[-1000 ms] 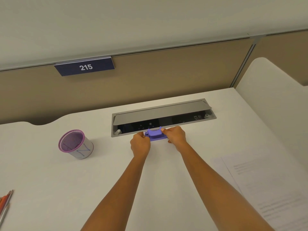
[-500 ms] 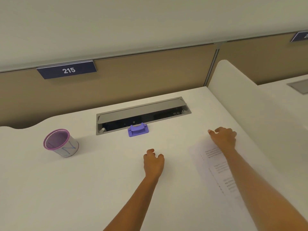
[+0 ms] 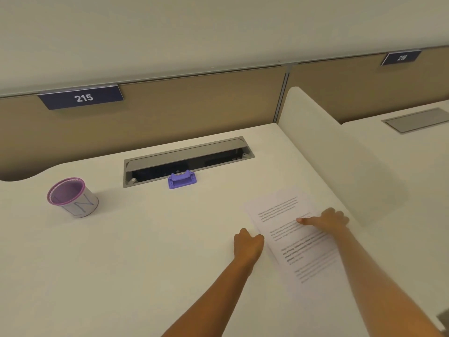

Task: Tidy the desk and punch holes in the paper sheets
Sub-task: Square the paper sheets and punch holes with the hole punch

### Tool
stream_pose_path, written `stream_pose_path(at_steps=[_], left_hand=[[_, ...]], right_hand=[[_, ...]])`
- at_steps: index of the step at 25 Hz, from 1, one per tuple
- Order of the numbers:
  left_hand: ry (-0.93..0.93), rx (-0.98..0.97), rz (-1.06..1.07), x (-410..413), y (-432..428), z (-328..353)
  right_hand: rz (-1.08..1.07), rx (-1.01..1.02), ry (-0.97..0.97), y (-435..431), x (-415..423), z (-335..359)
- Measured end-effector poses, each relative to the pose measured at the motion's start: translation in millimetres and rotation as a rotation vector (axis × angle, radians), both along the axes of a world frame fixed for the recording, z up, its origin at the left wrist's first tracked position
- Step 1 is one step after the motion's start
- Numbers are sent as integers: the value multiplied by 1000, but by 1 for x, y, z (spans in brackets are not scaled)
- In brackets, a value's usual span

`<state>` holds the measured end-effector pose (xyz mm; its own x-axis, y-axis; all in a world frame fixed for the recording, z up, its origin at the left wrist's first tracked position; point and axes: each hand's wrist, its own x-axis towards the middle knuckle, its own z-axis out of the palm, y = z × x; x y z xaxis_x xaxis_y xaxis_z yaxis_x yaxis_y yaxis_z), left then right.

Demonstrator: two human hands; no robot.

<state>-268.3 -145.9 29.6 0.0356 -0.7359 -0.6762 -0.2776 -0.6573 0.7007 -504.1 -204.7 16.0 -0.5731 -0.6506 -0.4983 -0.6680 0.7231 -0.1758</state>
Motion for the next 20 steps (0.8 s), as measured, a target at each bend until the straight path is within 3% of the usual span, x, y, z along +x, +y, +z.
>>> stream_pose_path(at_steps=[9,12,17,20], left_hand=[[-64,-33,152,15,19,-8],[-72,-26,166,34,24,-17],[-41,-140,256,92,50,-19],[57,-195,374,129,66,-17]], right_hand=[[26,4,-75,37,68,-12],[31,0,-307,45,99,-17],[3,-75,-946,81,155,7],[79,-157,-1100,101,187,21]])
